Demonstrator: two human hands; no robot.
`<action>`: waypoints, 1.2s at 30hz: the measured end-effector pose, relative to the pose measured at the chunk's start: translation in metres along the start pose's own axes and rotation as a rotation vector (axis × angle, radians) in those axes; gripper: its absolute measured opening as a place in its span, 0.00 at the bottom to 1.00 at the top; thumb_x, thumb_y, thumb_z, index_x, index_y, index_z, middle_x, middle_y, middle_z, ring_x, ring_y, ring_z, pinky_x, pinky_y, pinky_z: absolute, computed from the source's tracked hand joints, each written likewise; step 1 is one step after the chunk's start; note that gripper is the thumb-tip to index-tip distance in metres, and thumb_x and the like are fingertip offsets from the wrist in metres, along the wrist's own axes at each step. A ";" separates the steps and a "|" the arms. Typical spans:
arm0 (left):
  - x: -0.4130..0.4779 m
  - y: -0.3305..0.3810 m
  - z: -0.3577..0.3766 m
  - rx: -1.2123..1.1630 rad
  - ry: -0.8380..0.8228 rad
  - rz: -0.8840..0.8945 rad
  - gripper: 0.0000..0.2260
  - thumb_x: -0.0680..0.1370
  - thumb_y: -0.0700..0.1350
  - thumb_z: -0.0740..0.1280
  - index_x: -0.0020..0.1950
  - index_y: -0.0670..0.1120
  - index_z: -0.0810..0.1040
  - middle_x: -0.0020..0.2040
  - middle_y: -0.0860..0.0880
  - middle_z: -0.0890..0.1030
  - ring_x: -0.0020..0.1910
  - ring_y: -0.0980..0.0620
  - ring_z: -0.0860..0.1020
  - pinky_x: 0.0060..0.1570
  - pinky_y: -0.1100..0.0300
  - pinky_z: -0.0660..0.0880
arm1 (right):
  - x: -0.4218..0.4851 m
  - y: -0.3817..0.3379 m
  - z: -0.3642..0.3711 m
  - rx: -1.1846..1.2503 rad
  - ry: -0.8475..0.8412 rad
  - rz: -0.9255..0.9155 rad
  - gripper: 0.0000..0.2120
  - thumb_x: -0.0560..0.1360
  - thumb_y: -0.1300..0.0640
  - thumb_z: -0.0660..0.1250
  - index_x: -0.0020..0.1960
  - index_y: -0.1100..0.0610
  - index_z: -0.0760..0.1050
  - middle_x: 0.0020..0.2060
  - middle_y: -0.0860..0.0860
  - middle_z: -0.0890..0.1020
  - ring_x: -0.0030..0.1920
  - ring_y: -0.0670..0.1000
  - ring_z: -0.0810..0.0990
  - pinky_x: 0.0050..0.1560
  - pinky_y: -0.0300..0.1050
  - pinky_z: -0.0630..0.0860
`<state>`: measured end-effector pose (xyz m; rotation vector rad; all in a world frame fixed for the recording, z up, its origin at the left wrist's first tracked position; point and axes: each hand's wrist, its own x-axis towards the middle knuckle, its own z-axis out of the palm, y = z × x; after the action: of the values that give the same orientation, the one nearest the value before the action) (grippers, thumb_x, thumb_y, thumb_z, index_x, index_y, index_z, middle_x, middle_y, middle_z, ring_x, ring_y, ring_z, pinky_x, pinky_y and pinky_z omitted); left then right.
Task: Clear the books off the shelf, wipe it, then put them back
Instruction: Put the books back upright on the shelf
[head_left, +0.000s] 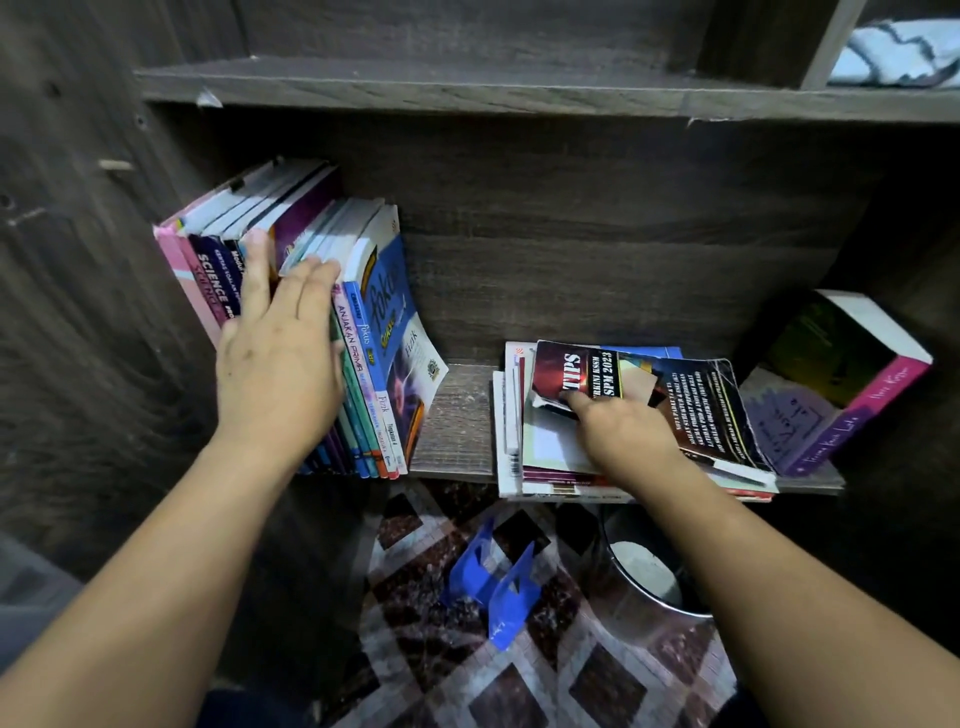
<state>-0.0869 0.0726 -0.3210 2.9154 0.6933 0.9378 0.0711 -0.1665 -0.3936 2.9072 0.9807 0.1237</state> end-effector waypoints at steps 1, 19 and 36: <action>0.000 0.000 -0.001 0.005 0.003 0.007 0.30 0.75 0.40 0.69 0.75 0.42 0.63 0.75 0.45 0.65 0.78 0.44 0.45 0.58 0.37 0.70 | 0.002 -0.003 -0.003 0.010 0.022 0.023 0.21 0.79 0.63 0.54 0.72 0.51 0.63 0.55 0.55 0.80 0.55 0.59 0.79 0.44 0.48 0.71; 0.006 -0.015 0.003 -0.147 0.275 -0.022 0.21 0.73 0.34 0.65 0.66 0.40 0.74 0.74 0.43 0.66 0.77 0.45 0.57 0.71 0.53 0.60 | 0.043 -0.152 -0.070 1.218 0.779 0.121 0.19 0.81 0.57 0.59 0.71 0.53 0.69 0.50 0.58 0.83 0.48 0.59 0.81 0.45 0.44 0.70; 0.004 -0.009 0.006 -0.163 0.181 -0.035 0.18 0.78 0.45 0.63 0.68 0.48 0.71 0.77 0.42 0.57 0.78 0.43 0.48 0.68 0.38 0.62 | 0.005 -0.048 -0.024 0.405 -0.161 -0.270 0.23 0.80 0.51 0.61 0.74 0.50 0.65 0.70 0.53 0.70 0.69 0.53 0.69 0.67 0.41 0.64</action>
<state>-0.0844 0.0830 -0.3253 2.6929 0.6384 1.2047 0.0439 -0.1247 -0.3736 3.0175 1.5055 -0.3583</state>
